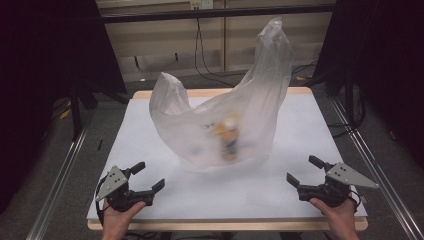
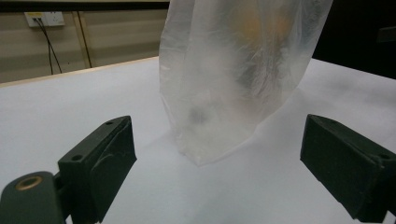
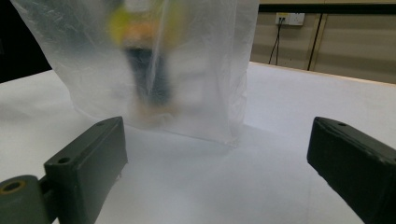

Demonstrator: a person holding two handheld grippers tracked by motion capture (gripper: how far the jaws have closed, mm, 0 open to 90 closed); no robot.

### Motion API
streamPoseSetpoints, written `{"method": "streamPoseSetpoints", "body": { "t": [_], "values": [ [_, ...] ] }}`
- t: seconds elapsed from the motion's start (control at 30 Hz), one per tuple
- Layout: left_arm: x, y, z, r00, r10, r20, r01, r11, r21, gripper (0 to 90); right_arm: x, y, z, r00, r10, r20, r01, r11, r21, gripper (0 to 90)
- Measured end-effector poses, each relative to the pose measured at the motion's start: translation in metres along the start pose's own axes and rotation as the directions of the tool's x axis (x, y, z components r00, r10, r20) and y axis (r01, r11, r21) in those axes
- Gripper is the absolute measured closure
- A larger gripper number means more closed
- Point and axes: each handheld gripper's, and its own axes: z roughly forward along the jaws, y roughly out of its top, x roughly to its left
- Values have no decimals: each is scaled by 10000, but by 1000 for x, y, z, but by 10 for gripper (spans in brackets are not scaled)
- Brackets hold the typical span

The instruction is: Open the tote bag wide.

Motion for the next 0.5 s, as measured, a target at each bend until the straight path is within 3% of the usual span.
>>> {"method": "streamPoseSetpoints", "body": {
  "t": [0.13,0.33,0.5],
  "values": [
    [0,-1,2,9998,-147,157,145,9998,124,106,-1,0,2,9999,101,-2,-101,9999,52,67],
    [-1,0,5,9997,116,227,-124,9992,368,130,-4,-1,6,9993,335,-140,-334,9994,72,105],
    [-1,1,5,9996,-87,255,78,9993,362,180,-4,0,8,9986,481,-213,-479,9988,110,154]
  ]
}}
